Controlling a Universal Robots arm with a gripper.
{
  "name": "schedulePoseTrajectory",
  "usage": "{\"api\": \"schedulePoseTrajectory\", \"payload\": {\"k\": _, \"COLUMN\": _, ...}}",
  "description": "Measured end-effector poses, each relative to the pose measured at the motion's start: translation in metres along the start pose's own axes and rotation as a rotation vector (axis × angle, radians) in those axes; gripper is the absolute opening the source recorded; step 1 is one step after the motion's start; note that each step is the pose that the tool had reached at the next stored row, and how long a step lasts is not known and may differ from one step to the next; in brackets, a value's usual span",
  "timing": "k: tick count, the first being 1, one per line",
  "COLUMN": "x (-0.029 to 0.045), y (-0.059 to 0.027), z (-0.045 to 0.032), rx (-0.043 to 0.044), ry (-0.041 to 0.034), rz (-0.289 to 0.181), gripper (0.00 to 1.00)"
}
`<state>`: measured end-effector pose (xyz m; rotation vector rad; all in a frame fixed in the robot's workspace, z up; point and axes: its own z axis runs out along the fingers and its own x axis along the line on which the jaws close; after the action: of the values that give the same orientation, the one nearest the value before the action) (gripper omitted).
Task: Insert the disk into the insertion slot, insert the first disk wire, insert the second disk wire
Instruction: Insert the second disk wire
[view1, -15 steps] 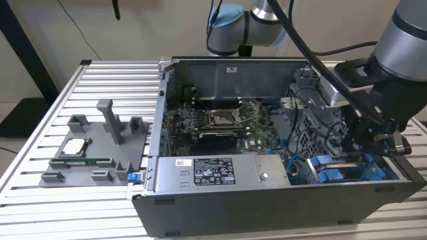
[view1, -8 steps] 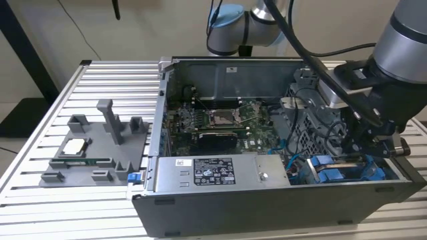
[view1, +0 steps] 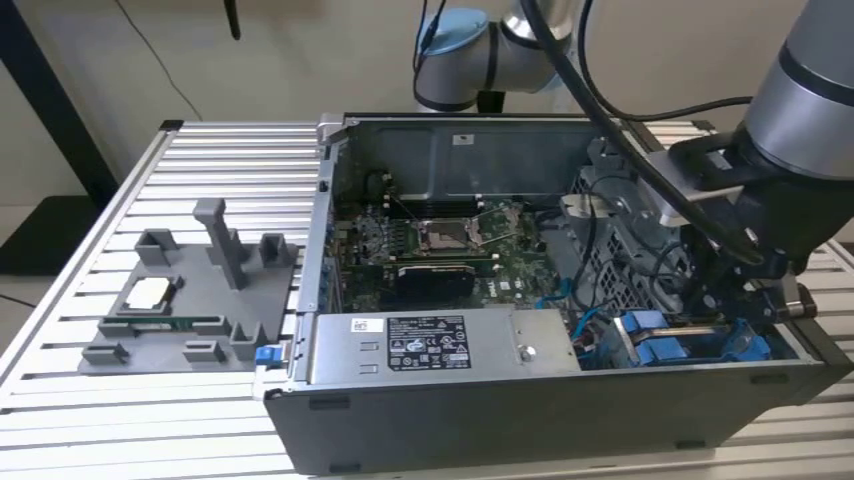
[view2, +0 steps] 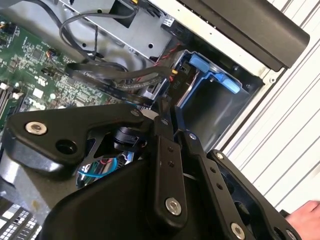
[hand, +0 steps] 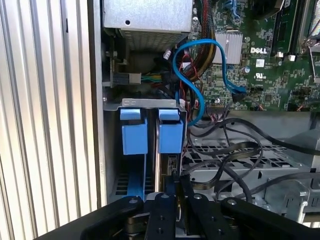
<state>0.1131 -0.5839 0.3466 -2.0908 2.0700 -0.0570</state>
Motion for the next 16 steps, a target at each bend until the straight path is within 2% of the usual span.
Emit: {"api": "schedulePoseTrajectory", "payload": {"k": 16, "x": 0.0009, "y": -0.0004, "z": 0.0076, "rx": -0.0008, "ry": 0.0005, "rz": 0.0, "gripper": 0.16}}
